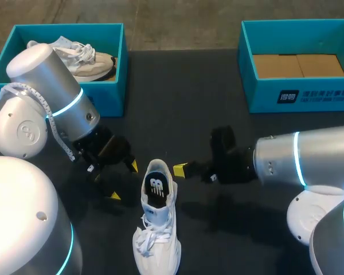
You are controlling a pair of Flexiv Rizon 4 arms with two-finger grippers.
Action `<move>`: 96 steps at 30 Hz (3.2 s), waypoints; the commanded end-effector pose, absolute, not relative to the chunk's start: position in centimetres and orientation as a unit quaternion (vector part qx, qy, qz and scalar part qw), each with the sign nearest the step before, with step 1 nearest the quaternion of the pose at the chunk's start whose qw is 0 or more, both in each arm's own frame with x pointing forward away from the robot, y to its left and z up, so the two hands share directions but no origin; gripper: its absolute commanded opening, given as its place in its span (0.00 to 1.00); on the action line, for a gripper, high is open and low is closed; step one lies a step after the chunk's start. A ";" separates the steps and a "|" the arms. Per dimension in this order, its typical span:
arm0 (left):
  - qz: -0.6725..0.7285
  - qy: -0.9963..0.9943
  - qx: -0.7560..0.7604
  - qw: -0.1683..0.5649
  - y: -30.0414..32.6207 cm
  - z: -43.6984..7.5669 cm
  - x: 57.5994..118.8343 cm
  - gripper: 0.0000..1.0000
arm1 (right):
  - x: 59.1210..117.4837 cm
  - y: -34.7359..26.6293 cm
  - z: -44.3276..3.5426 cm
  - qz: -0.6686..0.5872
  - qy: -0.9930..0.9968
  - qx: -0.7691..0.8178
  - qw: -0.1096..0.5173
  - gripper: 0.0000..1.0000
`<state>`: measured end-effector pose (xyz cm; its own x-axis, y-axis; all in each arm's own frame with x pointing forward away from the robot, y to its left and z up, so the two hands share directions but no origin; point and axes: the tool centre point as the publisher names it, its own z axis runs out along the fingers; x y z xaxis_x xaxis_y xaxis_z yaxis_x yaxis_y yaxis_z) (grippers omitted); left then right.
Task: Take the shoe out of the shoebox, open the shoe tongue, remove and reinsert the insole, then place the shoe into the shoebox
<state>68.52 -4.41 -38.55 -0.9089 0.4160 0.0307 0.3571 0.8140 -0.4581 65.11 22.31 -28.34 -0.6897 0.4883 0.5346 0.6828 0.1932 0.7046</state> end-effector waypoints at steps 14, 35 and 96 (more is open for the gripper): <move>0.229 -0.952 -0.192 0.072 -1.2 -36.1 68.3 1.00 | 64.7 23.2 -28.9 -0.423 -0.792 -0.440 -0.028 0.00; 0.225 -0.941 -0.245 0.058 2.5 -33.7 69.3 1.00 | 65.2 23.9 -28.4 -0.307 -0.810 -0.483 -0.129 0.00; 0.182 -0.950 -0.238 0.088 8.3 -32.8 74.9 1.00 | 63.6 28.5 -31.5 -0.125 -0.732 -0.621 -0.252 0.00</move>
<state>74.82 8.07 -32.75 -0.8717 0.4832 0.0818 0.4194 0.8219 -0.3854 64.85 27.96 -30.11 -0.3591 0.9326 -0.0348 0.8395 0.3391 0.4246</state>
